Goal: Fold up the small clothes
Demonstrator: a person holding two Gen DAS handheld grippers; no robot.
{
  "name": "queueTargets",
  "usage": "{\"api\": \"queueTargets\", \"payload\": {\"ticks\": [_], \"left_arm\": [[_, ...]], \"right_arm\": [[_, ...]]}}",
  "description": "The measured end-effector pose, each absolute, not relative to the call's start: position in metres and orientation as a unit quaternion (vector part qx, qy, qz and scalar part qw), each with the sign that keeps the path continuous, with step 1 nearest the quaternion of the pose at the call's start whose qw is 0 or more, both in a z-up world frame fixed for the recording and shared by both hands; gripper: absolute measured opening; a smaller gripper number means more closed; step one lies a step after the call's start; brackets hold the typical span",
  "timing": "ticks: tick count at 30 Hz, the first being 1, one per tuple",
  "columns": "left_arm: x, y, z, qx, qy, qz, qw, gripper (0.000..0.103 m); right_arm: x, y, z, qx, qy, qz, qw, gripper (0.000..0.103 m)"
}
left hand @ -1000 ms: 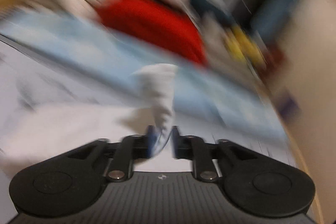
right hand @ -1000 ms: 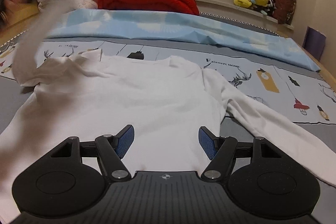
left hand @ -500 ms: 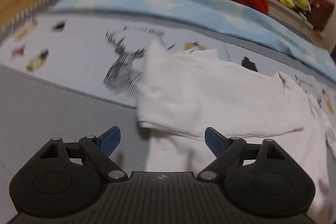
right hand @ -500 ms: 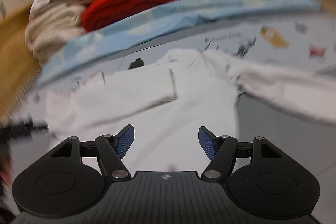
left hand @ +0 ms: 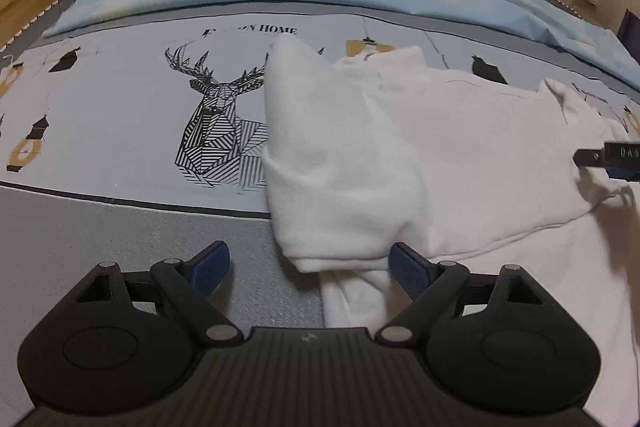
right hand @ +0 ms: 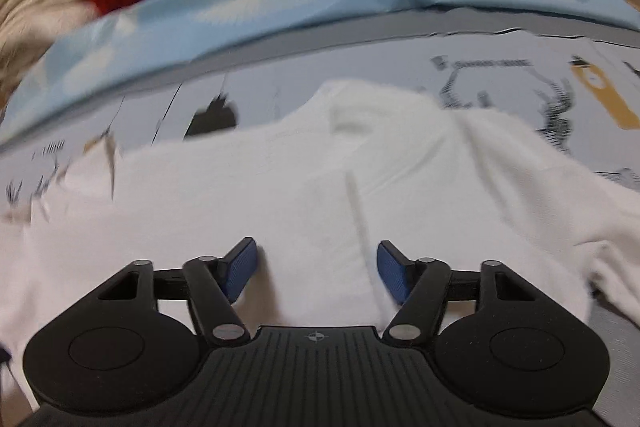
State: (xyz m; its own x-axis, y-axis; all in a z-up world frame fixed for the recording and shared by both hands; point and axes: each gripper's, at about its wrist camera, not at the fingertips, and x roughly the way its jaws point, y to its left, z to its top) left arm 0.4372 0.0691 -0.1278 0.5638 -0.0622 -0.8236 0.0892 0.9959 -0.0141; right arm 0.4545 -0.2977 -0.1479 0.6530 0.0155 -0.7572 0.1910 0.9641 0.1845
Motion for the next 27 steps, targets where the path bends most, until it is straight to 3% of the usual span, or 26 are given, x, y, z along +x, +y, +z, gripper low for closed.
{"api": "queueTargets", "payload": {"ticks": [1, 2, 3, 7, 16, 19, 24, 27], "left_arm": [[0.437, 0.072, -0.128, 0.009, 0.466, -0.043, 0.884, 0.091], [0.437, 0.075, -0.127, 0.006, 0.467, -0.042, 0.883, 0.091], [0.438, 0.076, -0.128, 0.006, 0.469, -0.041, 0.882, 0.091], [0.437, 0.078, -0.128, 0.012, 0.473, -0.042, 0.880, 0.091], [0.442, 0.072, -0.136, 0.055, 0.477, -0.028, 0.877, 0.093], [0.448, 0.081, -0.135, 0.043, 0.484, -0.005, 0.874, 0.095], [0.456, 0.100, -0.134, 0.054, 0.479, 0.094, 0.871, 0.095], [0.460, 0.114, -0.137, 0.038, 0.489, 0.108, 0.865, 0.095]], "right_arm": [[0.451, -0.291, -0.147, 0.108, 0.405, -0.047, 0.907, 0.028], [0.449, -0.284, -0.145, 0.088, 0.397, -0.036, 0.913, 0.010], [0.446, -0.278, -0.141, 0.074, 0.394, -0.015, 0.916, 0.006], [0.434, -0.256, -0.098, 0.033, 0.328, 0.023, 0.944, 0.006], [0.415, -0.257, 0.043, 0.069, 0.172, 0.096, 0.978, 0.006], [0.431, -0.306, 0.015, 0.113, 0.231, 0.036, 0.966, 0.006], [0.454, -0.365, -0.118, 0.140, 0.420, -0.099, 0.891, 0.006], [0.450, -0.375, -0.145, 0.173, 0.423, -0.096, 0.885, 0.006]]}}
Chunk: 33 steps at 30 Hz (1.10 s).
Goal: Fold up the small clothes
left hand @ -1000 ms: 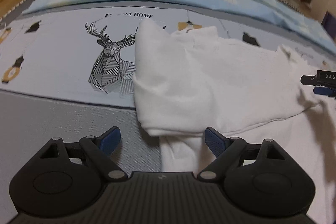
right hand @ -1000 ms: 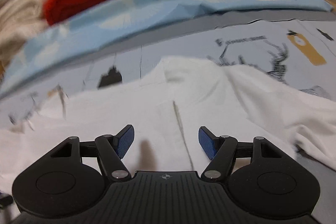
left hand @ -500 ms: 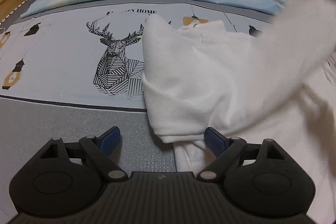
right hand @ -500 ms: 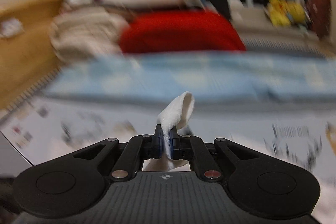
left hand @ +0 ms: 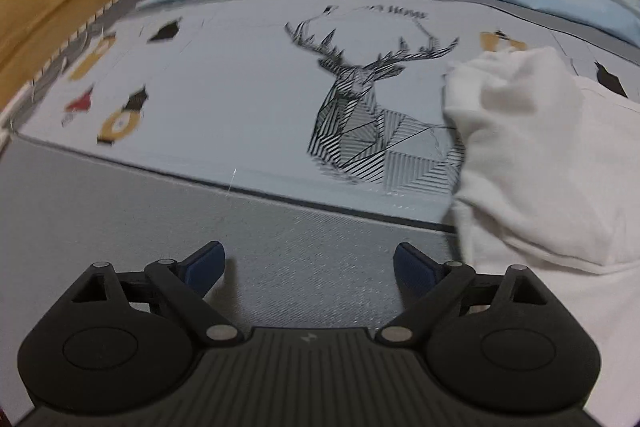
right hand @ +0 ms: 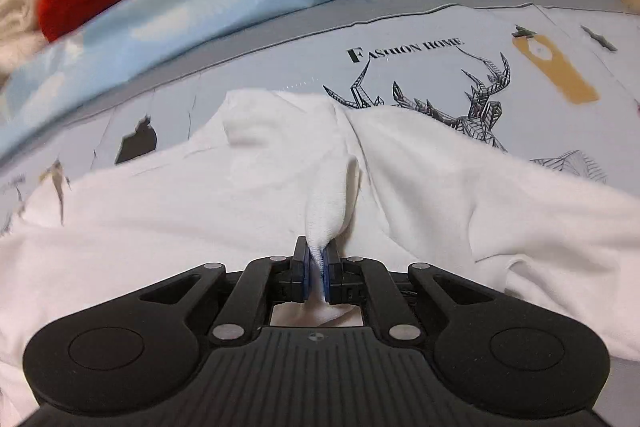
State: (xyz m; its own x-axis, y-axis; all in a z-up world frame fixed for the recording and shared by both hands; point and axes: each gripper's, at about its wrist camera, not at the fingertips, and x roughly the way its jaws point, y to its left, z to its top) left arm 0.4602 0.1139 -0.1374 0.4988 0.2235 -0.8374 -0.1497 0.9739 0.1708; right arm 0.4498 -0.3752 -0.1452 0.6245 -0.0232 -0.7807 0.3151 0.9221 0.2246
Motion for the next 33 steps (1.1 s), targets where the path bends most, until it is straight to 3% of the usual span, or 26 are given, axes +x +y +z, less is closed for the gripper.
{"api": "queueTargets", "payload": {"ticks": [8, 13, 18, 20, 22, 26, 30, 33], "left_arm": [[0.469, 0.124, -0.096, -0.045, 0.412, 0.068, 0.908, 0.095], [0.518, 0.109, -0.096, -0.075, 0.402, 0.034, 0.912, 0.095], [0.546, 0.054, -0.135, 0.041, 0.408, -0.012, 0.912, 0.095], [0.552, 0.046, -0.153, 0.104, 0.391, 0.065, 0.912, 0.103], [0.557, 0.057, -0.154, 0.094, 0.376, 0.117, 0.914, 0.103], [0.560, 0.087, -0.149, 0.079, 0.376, 0.140, 0.913, 0.102], [0.558, 0.121, -0.133, -0.025, 0.388, 0.066, 0.919, 0.102], [0.559, 0.131, -0.120, -0.068, 0.406, 0.013, 0.911, 0.102]], "right_arm": [[0.439, -0.365, -0.103, 0.128, 0.399, -0.073, 0.905, 0.006], [0.441, -0.356, -0.141, 0.065, 0.448, -0.106, 0.885, 0.013], [0.433, -0.344, -0.147, 0.004, 0.421, -0.092, 0.902, 0.014], [0.433, -0.348, -0.147, 0.008, 0.422, -0.086, 0.902, 0.015], [0.429, -0.353, -0.145, 0.017, 0.418, -0.102, 0.903, 0.031], [0.423, -0.348, -0.145, 0.003, 0.407, -0.114, 0.906, 0.037], [0.416, -0.349, -0.128, 0.027, 0.378, -0.102, 0.920, 0.058], [0.409, -0.348, -0.111, 0.032, 0.359, -0.098, 0.928, 0.059]]}}
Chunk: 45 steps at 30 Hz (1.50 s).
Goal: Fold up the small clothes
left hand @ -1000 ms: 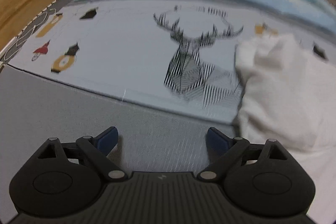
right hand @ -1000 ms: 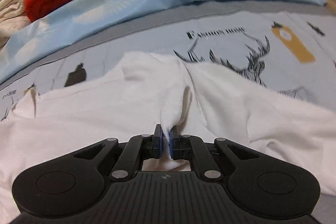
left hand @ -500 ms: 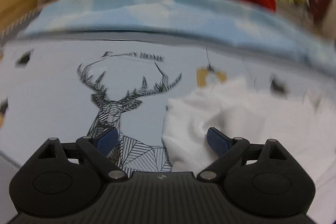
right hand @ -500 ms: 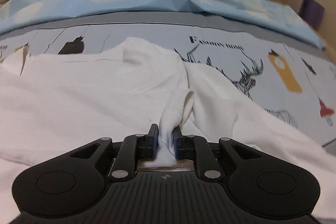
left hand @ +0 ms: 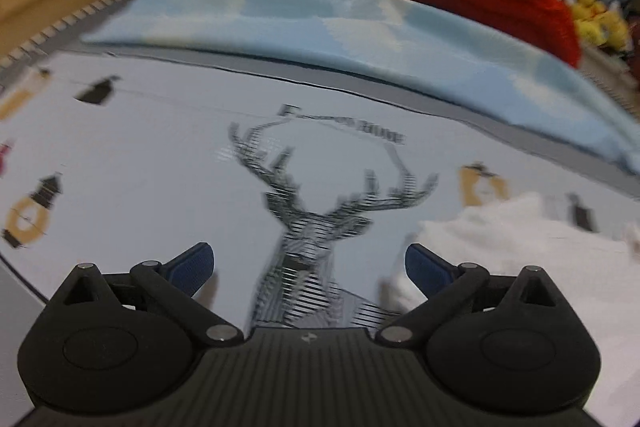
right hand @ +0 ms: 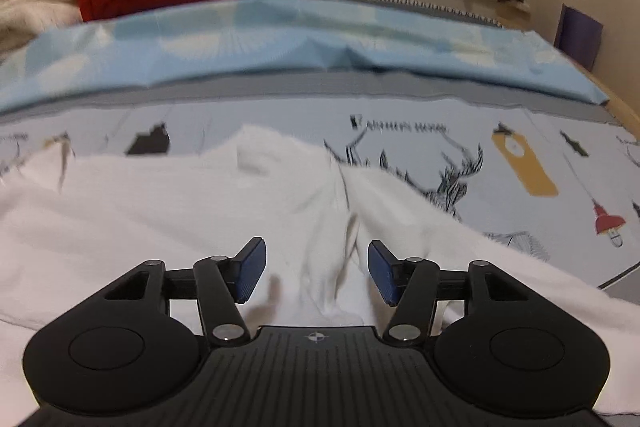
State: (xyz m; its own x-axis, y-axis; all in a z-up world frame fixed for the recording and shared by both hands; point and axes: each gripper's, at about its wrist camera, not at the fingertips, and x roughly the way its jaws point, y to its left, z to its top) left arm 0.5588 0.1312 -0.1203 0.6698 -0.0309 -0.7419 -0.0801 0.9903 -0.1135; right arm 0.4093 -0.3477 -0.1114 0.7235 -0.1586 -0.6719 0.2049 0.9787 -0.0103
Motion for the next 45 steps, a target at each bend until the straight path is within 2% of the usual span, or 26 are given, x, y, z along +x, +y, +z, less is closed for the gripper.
{"api": "queueTargets", "payload": {"ticks": [4, 8, 11, 14, 16, 20, 25, 29, 31, 35, 40, 45], "left_arm": [[0.549, 0.108, -0.113, -0.069, 0.440, -0.097, 0.890, 0.102], [0.534, 0.064, -0.137, 0.121, 0.467, -0.098, 0.870, 0.103], [0.534, 0.074, -0.138, 0.094, 0.484, -0.093, 0.865, 0.103], [0.528, 0.085, -0.128, 0.084, 0.490, -0.091, 0.863, 0.103], [0.521, 0.086, -0.119, 0.092, 0.483, -0.083, 0.867, 0.103], [0.496, 0.096, -0.076, 0.041, 0.444, -0.055, 0.894, 0.102], [0.446, 0.087, -0.025, -0.003, 0.395, -0.028, 0.918, 0.102], [0.384, 0.080, 0.001, -0.016, 0.345, 0.026, 0.938, 0.103], [0.356, 0.081, 0.002, -0.023, 0.327, 0.044, 0.944, 0.103], [0.346, 0.076, -0.026, -0.005, 0.360, 0.070, 0.930, 0.103], [0.362, 0.062, -0.055, 0.064, 0.371, 0.101, 0.921, 0.103], [0.379, 0.055, -0.062, 0.024, 0.377, 0.085, 0.922, 0.103]], "right_arm": [[0.400, -0.338, -0.099, 0.063, 0.331, -0.059, 0.940, 0.059], [0.406, -0.314, -0.105, 0.082, 0.326, 0.015, 0.942, 0.062], [0.425, -0.293, -0.141, 0.074, 0.408, 0.026, 0.909, 0.064], [0.409, -0.276, -0.146, -0.005, 0.394, 0.022, 0.919, 0.066], [0.394, -0.285, -0.137, 0.004, 0.400, 0.020, 0.916, 0.067], [0.342, -0.332, -0.104, 0.077, 0.396, -0.030, 0.915, 0.070], [0.244, -0.428, -0.075, 0.243, 0.305, -0.155, 0.908, 0.076], [0.167, -0.530, -0.093, 0.500, 0.205, -0.295, 0.788, 0.077], [0.140, -0.568, -0.110, 0.569, 0.171, -0.328, 0.735, 0.069], [0.111, -0.608, -0.130, 0.597, 0.149, -0.382, 0.690, 0.068], [0.091, -0.611, -0.140, 0.584, 0.174, -0.470, 0.638, 0.068], [0.108, -0.636, -0.149, 0.597, 0.163, -0.402, 0.675, 0.069]]}}
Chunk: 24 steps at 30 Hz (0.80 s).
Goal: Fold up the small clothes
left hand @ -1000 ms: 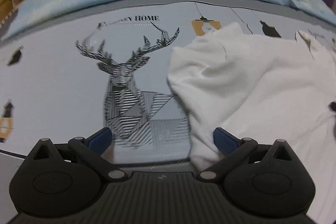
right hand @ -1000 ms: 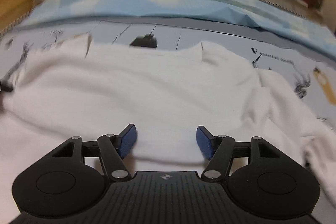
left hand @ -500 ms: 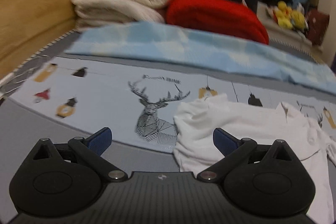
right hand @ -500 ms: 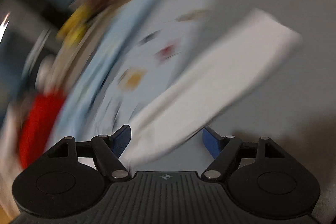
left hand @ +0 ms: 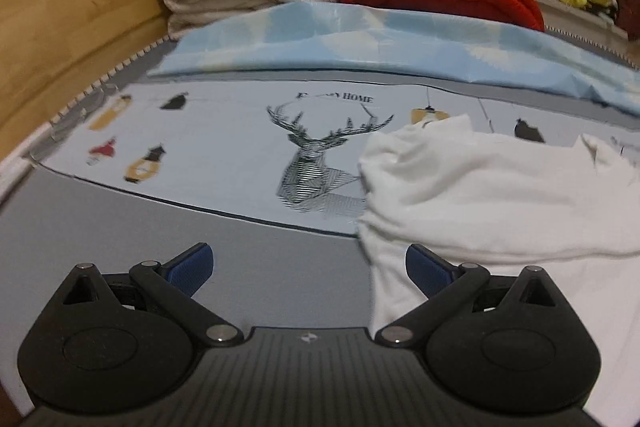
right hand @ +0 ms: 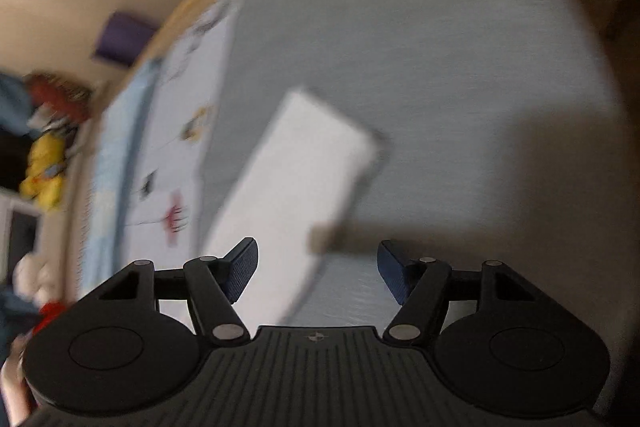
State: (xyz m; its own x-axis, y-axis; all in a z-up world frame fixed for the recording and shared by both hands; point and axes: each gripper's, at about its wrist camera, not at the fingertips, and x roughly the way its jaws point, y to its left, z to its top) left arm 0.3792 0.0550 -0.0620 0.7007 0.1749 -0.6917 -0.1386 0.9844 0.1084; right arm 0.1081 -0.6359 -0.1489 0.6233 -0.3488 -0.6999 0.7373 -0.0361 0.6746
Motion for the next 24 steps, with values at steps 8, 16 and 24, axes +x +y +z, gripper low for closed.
{"api": "queueTargets", "payload": {"ticks": [8, 16, 24], "left_arm": [[0.397, 0.054, -0.062, -0.009, 0.377, 0.075, 0.923, 0.103], [0.399, 0.074, -0.057, -0.015, 0.371, 0.079, 0.925, 0.103], [0.397, 0.094, -0.051, -0.063, 0.370, 0.084, 0.923, 0.103]], "right_arm": [[0.179, -0.677, -0.149, 0.489, 0.217, -0.392, 0.748, 0.003], [0.231, -0.659, -0.036, 0.361, 0.115, -0.323, 0.867, 0.003], [0.282, -0.656, -0.049, 0.287, 0.205, -0.429, 0.831, 0.003]]}}
